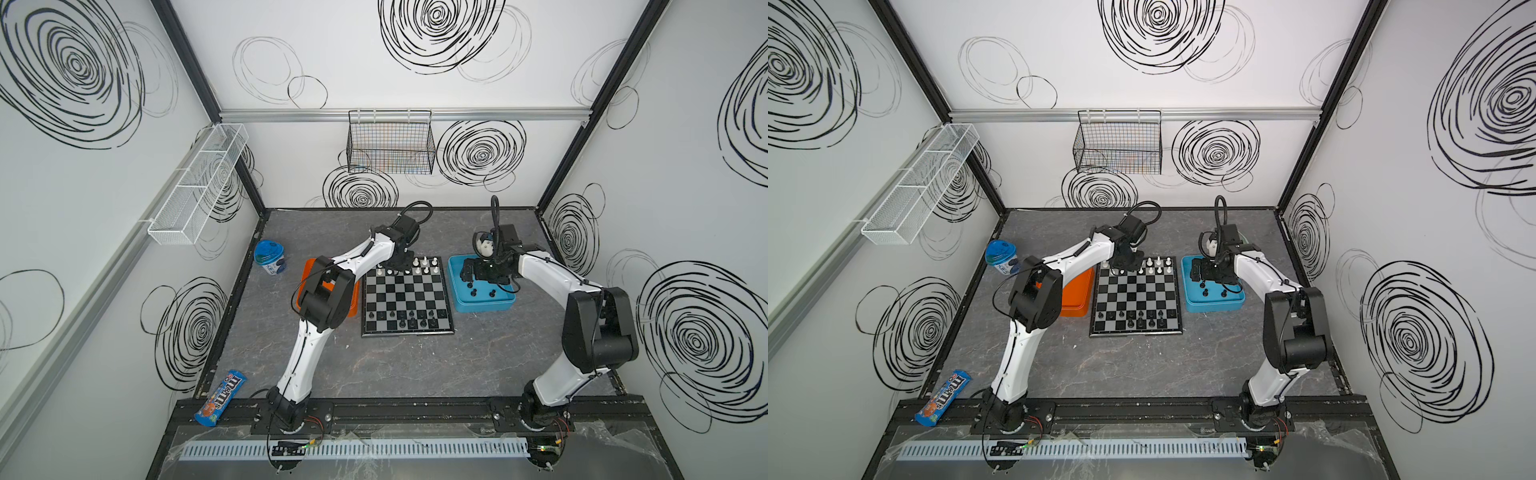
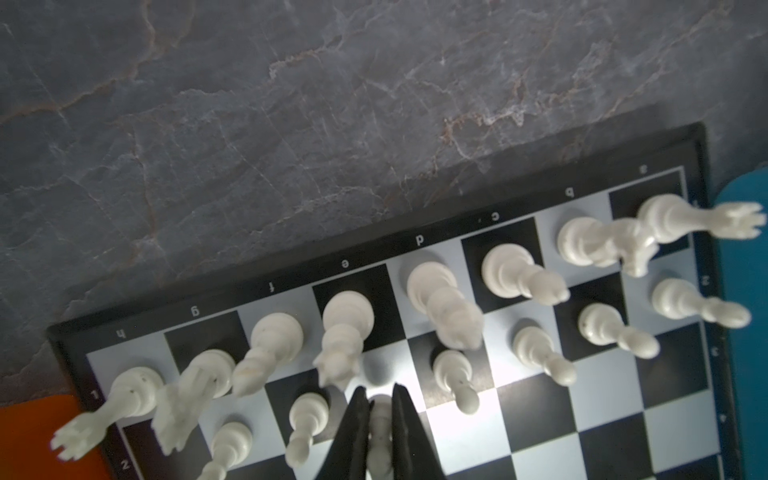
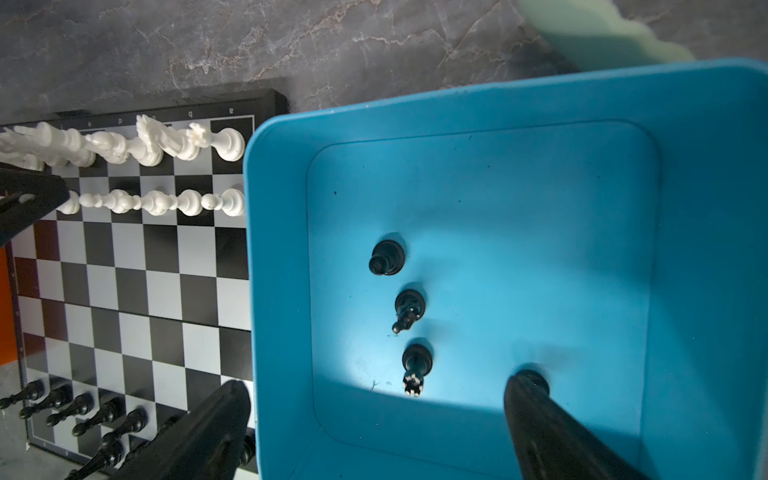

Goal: Set up the chess pieces on the board
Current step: 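Lower the white pawn onto an empty square in the white pawn row, then open the left gripper and swing it back over the orange tray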

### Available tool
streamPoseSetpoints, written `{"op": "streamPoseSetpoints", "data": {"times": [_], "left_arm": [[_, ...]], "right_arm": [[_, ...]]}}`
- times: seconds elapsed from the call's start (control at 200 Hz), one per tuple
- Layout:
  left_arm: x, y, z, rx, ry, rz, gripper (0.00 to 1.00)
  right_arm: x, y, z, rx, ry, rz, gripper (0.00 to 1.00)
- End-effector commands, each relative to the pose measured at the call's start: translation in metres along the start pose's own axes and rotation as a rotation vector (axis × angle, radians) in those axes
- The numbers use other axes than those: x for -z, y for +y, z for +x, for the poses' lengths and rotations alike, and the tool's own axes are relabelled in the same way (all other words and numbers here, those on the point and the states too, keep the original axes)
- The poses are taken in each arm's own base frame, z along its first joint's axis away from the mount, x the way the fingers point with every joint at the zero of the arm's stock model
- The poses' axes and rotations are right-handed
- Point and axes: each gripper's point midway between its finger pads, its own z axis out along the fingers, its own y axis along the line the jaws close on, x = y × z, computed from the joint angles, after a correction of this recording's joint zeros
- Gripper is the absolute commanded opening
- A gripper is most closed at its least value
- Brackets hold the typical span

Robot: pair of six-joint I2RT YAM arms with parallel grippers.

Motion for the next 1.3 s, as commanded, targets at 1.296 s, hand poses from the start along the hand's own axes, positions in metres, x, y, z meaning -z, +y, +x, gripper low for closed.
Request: {"op": "streamPoseSetpoints", "data": {"times": [1.296], "left_arm": [[0.150,0.048,-0.020,0.075,-0.264,0.012,0.58]], "right_arm": [[0.019,-0.011,-0.009,-0.010,-0.037,0.077,0.98]]}}
